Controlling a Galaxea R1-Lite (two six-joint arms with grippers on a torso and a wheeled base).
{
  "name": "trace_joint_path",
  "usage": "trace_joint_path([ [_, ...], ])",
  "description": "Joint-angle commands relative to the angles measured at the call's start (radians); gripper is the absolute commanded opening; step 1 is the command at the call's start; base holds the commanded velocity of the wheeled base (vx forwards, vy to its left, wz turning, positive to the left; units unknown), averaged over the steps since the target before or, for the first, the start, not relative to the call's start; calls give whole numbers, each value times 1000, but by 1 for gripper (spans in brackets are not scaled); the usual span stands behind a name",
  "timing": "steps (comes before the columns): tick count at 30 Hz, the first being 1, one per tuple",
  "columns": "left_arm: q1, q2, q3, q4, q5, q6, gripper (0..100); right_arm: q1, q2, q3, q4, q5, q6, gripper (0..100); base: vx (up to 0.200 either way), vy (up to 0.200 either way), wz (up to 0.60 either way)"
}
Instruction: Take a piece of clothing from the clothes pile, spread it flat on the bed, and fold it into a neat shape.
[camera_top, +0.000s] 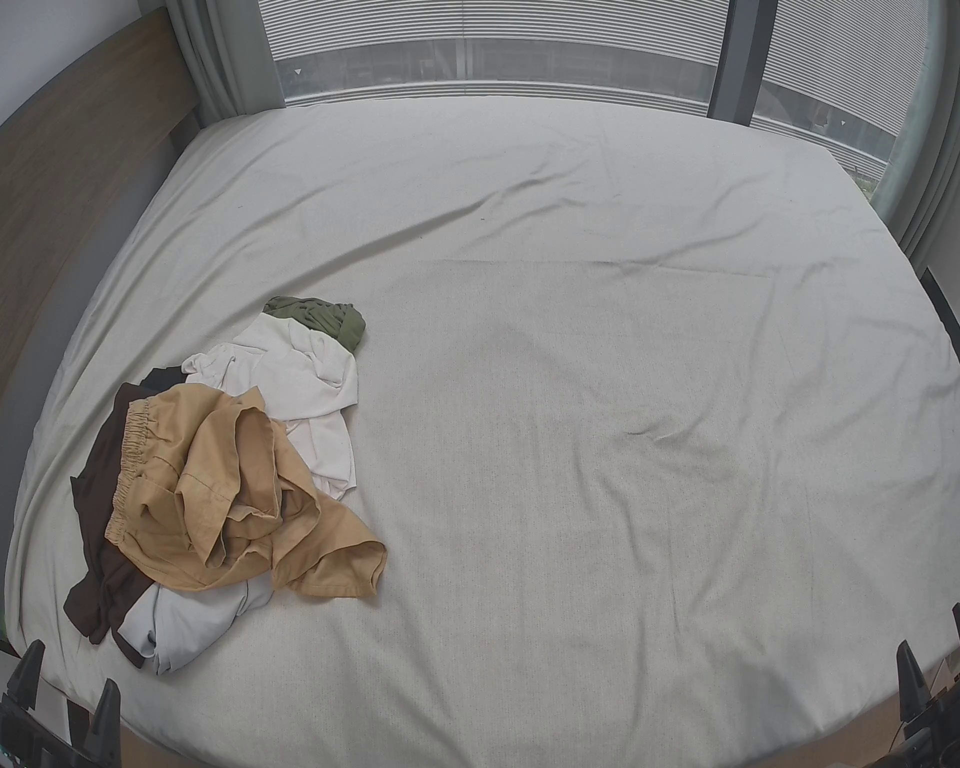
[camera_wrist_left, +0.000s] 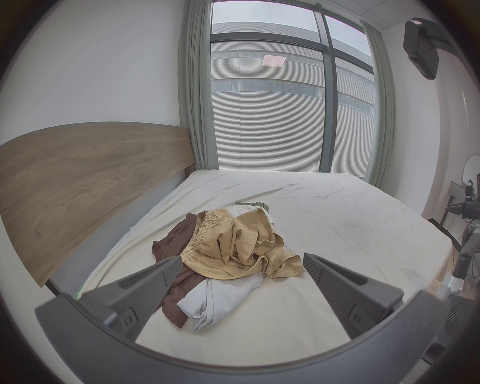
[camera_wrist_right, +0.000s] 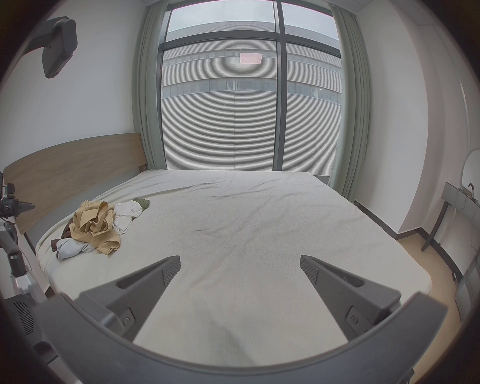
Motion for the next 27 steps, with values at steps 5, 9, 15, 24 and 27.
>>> trace_joint_path([
  [5, 0, -15, 18, -1, 0, 1, 100, 0, -13, 18, -2, 3, -2, 100, 0, 0, 0],
  [9, 0, -15, 18, -1, 0, 1, 100, 2, -15, 18, -2, 3, -2, 100, 0, 0, 0],
  [15, 0, -15, 18, -1, 0, 1, 100, 0, -15, 18, -4, 3, -3, 100, 0, 0, 0],
  [24, 0, -15, 18, -1, 0, 2, 100, 2, 317, -157, -355, 21, -25, 100, 0, 0, 0],
  [27, 0, -15, 18, -1, 0, 2, 100, 12, 378, -119, -369, 26, -23, 100, 0, 0, 0],
])
